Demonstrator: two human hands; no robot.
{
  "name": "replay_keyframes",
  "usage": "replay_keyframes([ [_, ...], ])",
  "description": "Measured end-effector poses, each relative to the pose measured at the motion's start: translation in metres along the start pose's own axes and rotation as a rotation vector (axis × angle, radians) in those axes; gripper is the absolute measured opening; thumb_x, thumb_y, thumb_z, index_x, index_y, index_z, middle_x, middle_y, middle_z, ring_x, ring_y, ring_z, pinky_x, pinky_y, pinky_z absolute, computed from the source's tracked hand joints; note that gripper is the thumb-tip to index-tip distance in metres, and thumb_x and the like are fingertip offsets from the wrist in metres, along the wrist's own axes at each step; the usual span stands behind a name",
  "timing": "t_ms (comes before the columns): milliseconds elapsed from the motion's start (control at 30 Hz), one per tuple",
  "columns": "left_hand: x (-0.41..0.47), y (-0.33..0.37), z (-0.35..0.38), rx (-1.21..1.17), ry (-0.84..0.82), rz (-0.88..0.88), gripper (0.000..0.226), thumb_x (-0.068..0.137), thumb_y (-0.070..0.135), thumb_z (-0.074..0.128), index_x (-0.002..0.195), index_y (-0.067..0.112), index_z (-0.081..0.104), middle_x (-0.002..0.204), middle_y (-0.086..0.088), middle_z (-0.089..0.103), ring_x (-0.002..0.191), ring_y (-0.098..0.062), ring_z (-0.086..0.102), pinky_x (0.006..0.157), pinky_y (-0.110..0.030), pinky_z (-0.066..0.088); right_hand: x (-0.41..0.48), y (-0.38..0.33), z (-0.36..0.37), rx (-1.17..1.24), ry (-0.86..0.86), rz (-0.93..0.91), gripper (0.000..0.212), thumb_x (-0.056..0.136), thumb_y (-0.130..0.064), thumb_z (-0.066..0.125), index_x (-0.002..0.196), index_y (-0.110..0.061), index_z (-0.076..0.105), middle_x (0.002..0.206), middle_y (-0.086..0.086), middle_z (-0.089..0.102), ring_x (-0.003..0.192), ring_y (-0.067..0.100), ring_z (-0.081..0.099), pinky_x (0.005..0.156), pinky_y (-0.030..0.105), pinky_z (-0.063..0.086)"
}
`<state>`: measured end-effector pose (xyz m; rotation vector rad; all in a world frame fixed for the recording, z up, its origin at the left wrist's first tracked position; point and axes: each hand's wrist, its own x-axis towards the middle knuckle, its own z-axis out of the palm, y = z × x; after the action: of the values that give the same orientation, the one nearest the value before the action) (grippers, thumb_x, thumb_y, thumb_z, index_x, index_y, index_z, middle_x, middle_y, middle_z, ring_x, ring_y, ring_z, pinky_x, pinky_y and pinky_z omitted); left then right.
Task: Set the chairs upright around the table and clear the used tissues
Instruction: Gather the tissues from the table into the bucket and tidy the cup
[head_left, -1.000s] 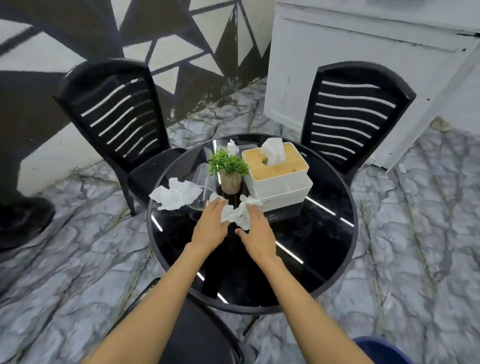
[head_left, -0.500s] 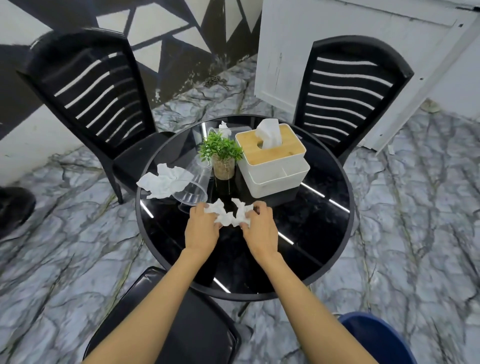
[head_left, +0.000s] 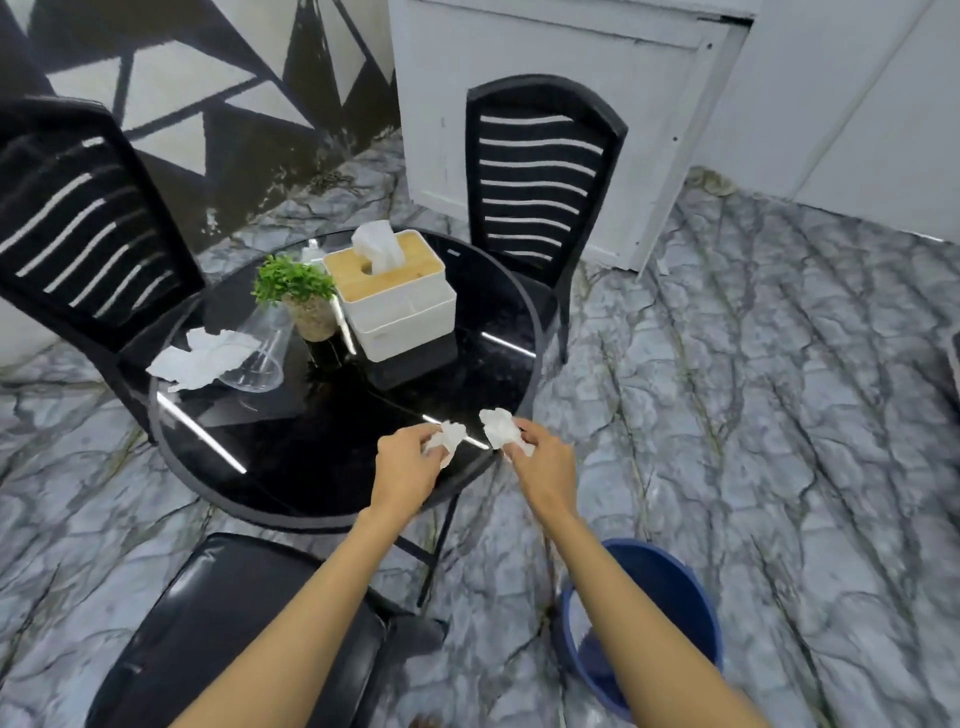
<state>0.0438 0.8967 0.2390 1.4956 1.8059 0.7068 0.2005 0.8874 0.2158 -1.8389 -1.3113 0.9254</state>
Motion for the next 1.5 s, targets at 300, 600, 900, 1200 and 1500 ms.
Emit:
replay_keyframes([
  [300,-0.072,0.030,0.187,-0.008,-0.282,-0.051,0.034,0.083,0.017,0.066,0.115,0.007,0.066,0.113,-0.013,0.070,0.106,-0.024,0.064,0.072,-0.014,0.037,-0.060,0.181,-0.121,-0.050,0.120,0.324,0.032,0.089,-0.022,0.061,0.120,-0.013,0.062,0.112,0.009,0.069,0.101,0.029,0.063,0.075,0.035,0.048],
  [600,-0.080,-0.087,0.380,0.033,-0.460,-0.133,0.029,0.079,0.008,0.070,0.106,0.002,0.066,0.107,-0.015,0.069,0.094,-0.026,0.063,0.075,-0.022,0.041,-0.068,0.396,-0.074,0.008,0.160,0.548,0.028,0.083,-0.016,0.064,0.110,-0.006,0.066,0.107,0.010,0.069,0.097,0.029,0.064,0.075,0.032,0.048],
  [900,-0.068,-0.180,0.480,0.174,-0.539,-0.119,0.047,0.083,0.013,0.065,0.129,0.008,0.055,0.134,-0.010,0.057,0.122,-0.025,0.053,0.102,-0.026,0.037,-0.052,0.502,-0.003,-0.034,0.126,0.610,0.042,0.088,-0.020,0.058,0.129,-0.016,0.055,0.129,0.011,0.061,0.111,0.032,0.060,0.093,0.037,0.048],
  [1200,-0.054,-0.096,0.366,0.104,-0.449,-0.085,0.041,0.080,0.011,0.068,0.121,0.006,0.059,0.121,-0.014,0.063,0.111,-0.025,0.059,0.087,-0.024,0.043,-0.038,0.376,-0.048,-0.040,0.081,0.436,0.039,0.088,-0.021,0.063,0.125,-0.011,0.058,0.123,0.010,0.064,0.111,0.027,0.060,0.089,0.037,0.049],
  [1500,-0.065,0.024,0.118,0.040,-0.138,-0.073,0.038,0.079,0.023,0.070,0.115,0.013,0.063,0.112,-0.008,0.068,0.104,-0.020,0.062,0.094,-0.027,0.046,-0.031,0.115,-0.076,0.003,-0.059,0.080,0.037,0.086,-0.024,0.067,0.119,-0.009,0.061,0.121,0.010,0.064,0.114,0.024,0.058,0.090,0.030,0.045],
])
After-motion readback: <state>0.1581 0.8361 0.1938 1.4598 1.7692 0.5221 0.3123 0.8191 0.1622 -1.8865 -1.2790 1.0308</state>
